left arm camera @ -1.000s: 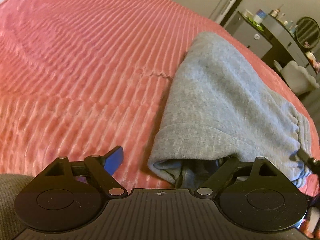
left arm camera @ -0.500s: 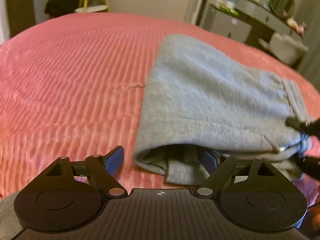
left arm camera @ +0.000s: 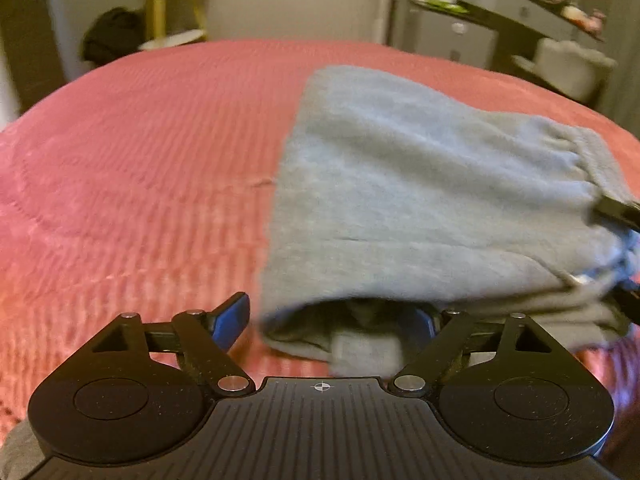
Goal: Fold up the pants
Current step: 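Fold the held cuffs over the pants with the right gripper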
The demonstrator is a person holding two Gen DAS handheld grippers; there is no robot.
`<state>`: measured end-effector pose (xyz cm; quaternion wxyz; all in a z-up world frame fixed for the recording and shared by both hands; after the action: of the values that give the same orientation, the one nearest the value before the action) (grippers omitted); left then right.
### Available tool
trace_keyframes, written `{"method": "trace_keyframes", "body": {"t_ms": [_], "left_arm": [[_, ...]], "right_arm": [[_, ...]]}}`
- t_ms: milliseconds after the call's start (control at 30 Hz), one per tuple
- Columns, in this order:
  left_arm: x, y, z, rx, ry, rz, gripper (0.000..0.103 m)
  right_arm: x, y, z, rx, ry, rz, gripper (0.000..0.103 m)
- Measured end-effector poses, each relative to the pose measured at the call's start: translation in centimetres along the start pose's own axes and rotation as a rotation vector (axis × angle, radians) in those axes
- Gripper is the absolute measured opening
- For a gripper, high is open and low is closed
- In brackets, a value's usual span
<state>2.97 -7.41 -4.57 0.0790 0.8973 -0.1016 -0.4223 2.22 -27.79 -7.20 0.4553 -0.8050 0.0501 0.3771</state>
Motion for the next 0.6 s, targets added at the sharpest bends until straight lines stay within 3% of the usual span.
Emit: {"method": "trace_keyframes", "body": {"t_ms": [100, 167, 300, 433, 467, 500, 533, 600], "left_arm": [[-0.3, -2.2, -0.5, -0.133, 0.034, 0.050, 0.076], [-0.3, -3.6, -0.5, -0.221, 0.046, 0.076, 0.070], [0.0, -3.3, -0.6, -0.208, 0.052, 0.094, 0.059], [0.1, -3.3, -0.5, -0.208, 0.056, 0.092, 0.059], [0.0, -3.4, -0.5, -0.223, 0.057, 0.101, 0.058], [0.0, -3.5, -0.4, -0.240, 0.059, 0.113, 0.058], [-0.1, -3.8, -0.3, -0.255, 0.060, 0.130, 0.054], [-0.7, -4.2, 0.1, -0.271, 0.077, 0.160, 0.044]], "right_arm": [[-0.1, 0.0, -0.1, -0.001, 0.002, -0.003, 0.064], [-0.1, -0.1, 0.0, -0.006, 0.010, 0.005, 0.056], [-0.4, -0.3, 0.3, -0.035, 0.031, 0.009, 0.052], [-0.1, -0.8, 0.6, -0.045, 0.030, 0.014, 0.068], [0.1, -1.2, 0.9, -0.083, 0.033, 0.033, 0.069], [0.1, -1.6, 1.1, -0.125, 0.043, 0.063, 0.066], [0.0, -1.9, 1.4, -0.161, 0.059, 0.099, 0.052], [-0.5, -2.3, 1.6, -0.180, 0.073, 0.106, 0.046]]}}
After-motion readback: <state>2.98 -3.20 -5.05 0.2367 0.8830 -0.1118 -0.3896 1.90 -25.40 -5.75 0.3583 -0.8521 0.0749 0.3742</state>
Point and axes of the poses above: each gripper's, at about its wrist camera, not at the fingertips, and x roughly the way its jaws point, y to its right, z to its underside, the point moved 4 cm from there along x, roughly the way its jaws point, and after that the axes turned 15 degrees about z, right-handed, at the moved point
